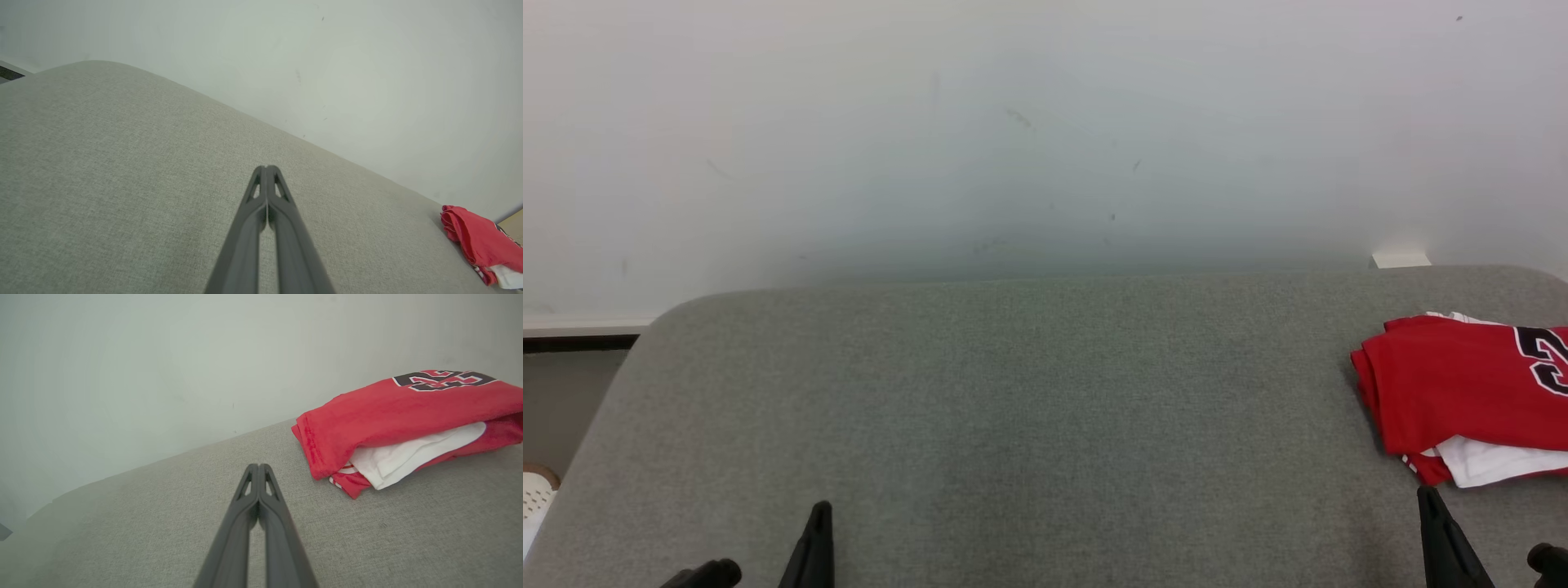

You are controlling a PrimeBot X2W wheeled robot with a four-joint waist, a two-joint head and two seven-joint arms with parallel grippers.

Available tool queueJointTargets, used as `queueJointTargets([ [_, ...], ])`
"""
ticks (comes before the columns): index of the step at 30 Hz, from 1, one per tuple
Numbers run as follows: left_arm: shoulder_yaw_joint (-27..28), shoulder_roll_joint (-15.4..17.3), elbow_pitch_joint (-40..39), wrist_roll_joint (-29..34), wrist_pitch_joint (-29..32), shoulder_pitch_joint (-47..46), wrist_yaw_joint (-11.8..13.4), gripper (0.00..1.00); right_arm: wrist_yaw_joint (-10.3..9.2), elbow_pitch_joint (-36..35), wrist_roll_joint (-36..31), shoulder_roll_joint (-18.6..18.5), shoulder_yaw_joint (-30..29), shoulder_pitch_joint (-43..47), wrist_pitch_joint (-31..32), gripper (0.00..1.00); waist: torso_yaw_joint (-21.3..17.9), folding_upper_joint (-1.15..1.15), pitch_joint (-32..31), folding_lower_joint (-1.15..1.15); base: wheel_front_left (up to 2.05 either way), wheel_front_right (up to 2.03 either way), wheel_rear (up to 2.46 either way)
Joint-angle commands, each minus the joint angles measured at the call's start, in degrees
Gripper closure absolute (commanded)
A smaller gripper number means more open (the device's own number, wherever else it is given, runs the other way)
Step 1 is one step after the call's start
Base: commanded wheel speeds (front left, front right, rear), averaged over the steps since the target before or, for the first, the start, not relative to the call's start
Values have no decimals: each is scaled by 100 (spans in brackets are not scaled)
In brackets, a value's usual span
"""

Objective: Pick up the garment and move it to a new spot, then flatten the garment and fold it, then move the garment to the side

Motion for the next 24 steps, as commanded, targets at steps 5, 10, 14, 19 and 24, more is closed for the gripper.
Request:
queueJointTargets([
  [5,78,25,-118,-625,141,-198,-25,100,0,-139,557,11,-103,-194,137,100,13,0,21,0,0,0,0],
  [10,125,28,-132,-1063,256,-229,-36,100,0,-171,966,41,-162,-219,253,100,26,0,41,0,0,0,0],
  [14,160,30,-141,-1398,348,-260,-44,100,0,-195,1277,60,-206,-239,339,100,36,0,57,0,0,0,0],
  [19,203,33,-152,-1791,454,-291,-51,100,0,-222,1643,87,-258,-266,442,100,48,0,77,0,0,0,0],
  [24,246,35,-161,-2169,555,-319,-60,100,0,-247,1993,113,-310,-289,544,100,60,0,97,0,0,0,0],
])
